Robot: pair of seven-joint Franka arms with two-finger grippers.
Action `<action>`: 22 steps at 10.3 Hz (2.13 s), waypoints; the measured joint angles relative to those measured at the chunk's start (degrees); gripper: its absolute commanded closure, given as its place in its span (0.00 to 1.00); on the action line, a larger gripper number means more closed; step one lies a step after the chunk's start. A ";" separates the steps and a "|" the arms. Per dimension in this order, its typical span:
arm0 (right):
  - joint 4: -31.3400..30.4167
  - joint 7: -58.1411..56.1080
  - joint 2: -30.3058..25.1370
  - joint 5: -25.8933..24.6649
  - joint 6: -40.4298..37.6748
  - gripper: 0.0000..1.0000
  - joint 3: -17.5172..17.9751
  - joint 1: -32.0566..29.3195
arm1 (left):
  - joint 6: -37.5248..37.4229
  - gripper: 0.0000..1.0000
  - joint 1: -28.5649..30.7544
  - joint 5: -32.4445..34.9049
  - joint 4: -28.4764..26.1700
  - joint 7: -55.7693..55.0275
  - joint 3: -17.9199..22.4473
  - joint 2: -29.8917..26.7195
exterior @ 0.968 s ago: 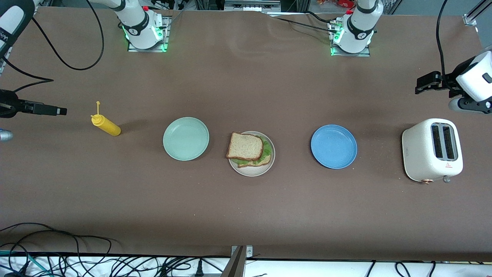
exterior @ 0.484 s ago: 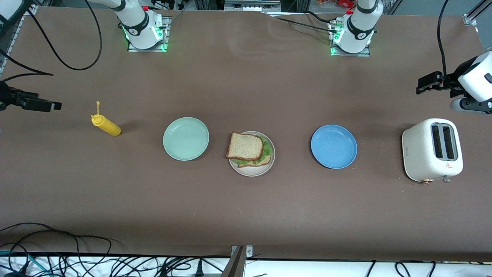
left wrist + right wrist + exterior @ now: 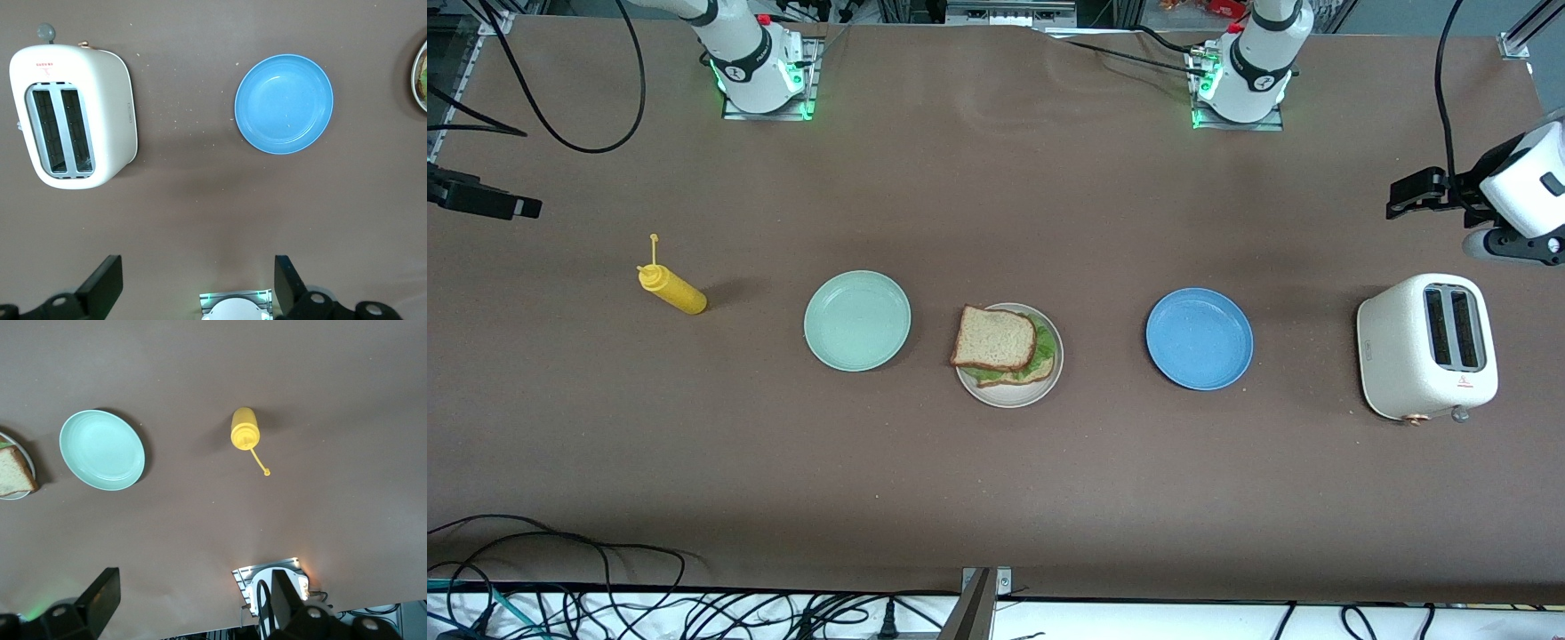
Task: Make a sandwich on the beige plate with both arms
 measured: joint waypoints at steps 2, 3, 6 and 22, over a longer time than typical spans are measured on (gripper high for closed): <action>0.06 1.56 -1.47 -1.33 0.04 0.00 1.48 0.51 | 0.39 0.00 -0.16 0.00 0.00 0.00 -0.11 0.46; 0.12 2.79 -3.40 -4.78 0.51 0.00 5.35 -0.28 | 0.77 0.00 -0.16 0.00 0.00 0.00 -0.11 0.61; 0.47 9.87 -12.93 -19.10 3.64 0.00 30.66 -11.45 | 1.00 0.00 -0.16 0.00 0.00 0.00 -0.09 0.77; -32.62 10.30 -33.99 -43.10 36.45 0.00 78.15 -45.19 | 6.43 0.00 -0.29 -0.39 0.00 0.00 -0.14 1.07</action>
